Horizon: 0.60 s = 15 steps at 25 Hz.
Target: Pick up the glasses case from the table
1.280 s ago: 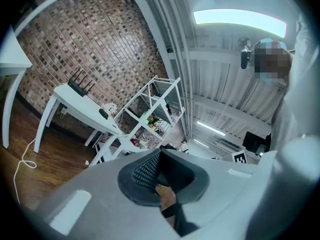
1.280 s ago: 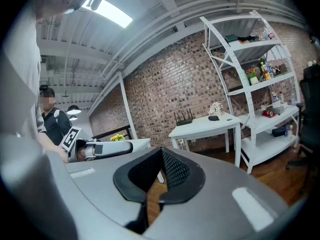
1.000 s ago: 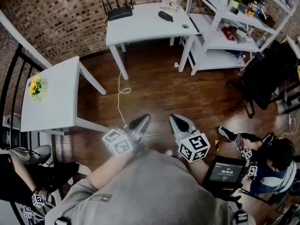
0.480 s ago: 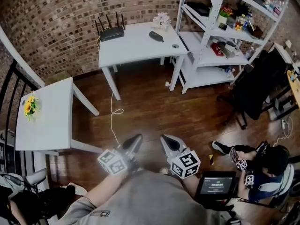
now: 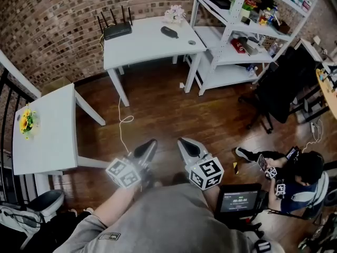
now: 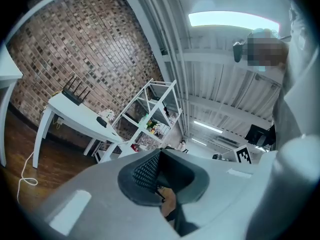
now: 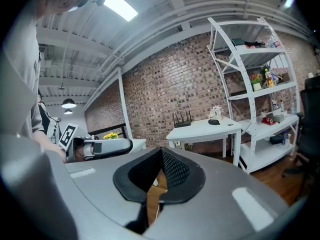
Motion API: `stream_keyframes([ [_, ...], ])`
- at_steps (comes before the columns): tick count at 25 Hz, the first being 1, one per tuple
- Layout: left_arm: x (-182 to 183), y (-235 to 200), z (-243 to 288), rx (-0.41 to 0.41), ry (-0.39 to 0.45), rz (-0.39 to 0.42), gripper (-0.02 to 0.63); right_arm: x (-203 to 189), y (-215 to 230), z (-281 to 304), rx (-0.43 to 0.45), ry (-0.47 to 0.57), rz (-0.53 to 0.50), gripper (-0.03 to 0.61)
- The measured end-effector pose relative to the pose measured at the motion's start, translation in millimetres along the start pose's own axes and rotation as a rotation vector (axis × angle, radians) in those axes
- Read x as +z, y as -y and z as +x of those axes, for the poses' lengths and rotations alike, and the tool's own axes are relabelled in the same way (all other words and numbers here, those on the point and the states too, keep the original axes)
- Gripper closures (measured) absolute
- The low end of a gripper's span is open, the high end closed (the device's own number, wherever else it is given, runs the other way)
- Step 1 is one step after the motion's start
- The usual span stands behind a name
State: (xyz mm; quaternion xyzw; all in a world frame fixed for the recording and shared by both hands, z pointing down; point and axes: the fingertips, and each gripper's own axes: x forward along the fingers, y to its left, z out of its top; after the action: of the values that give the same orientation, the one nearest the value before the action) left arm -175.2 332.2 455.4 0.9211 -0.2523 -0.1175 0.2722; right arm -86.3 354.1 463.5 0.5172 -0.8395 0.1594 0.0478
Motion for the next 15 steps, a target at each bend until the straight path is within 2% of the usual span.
stream_keyframes([
  [7,23.6,-27.7,23.4,-0.001,-0.022,0.001,0.613,19.3,18.0,33.2,-0.033,-0.011,-0.005,0.568],
  [15,46.7,-78.3,119.2,0.039,-0.026,0.059,0.612,53.4,107.0,94.1,0.016,0.011,-0.01,0.568],
])
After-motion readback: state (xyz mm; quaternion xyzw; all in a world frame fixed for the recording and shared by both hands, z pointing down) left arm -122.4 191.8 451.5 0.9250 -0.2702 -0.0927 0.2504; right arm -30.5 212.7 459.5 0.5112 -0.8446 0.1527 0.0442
